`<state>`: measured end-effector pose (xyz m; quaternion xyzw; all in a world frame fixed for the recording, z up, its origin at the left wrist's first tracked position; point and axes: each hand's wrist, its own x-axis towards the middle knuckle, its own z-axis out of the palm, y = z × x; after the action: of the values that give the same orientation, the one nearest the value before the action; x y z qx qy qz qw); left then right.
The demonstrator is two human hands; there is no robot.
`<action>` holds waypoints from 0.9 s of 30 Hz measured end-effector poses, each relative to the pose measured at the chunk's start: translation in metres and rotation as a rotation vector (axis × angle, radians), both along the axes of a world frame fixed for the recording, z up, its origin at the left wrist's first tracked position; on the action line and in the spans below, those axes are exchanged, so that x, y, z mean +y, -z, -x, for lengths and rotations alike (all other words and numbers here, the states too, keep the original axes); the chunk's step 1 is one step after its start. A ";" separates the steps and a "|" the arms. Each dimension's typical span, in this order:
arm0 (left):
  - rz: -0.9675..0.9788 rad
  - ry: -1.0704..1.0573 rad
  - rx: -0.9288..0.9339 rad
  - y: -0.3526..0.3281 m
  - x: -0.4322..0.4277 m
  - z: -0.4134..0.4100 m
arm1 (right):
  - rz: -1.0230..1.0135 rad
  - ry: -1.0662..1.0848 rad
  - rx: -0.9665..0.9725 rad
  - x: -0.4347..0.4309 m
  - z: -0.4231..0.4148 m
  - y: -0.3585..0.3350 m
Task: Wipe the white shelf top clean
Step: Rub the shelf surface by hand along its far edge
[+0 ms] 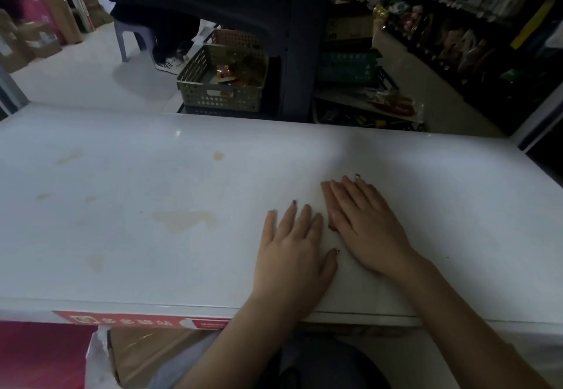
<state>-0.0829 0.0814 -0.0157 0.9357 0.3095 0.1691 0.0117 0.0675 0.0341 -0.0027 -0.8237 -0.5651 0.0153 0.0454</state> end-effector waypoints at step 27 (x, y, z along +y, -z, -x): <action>0.176 -0.077 0.017 -0.003 0.029 0.036 | -0.237 -0.072 -0.122 -0.054 0.072 0.015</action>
<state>-0.1187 0.1108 -0.0128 0.9199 0.3588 0.1336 0.0847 -0.0040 -0.0199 -0.0173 -0.7911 -0.5938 -0.1003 0.1073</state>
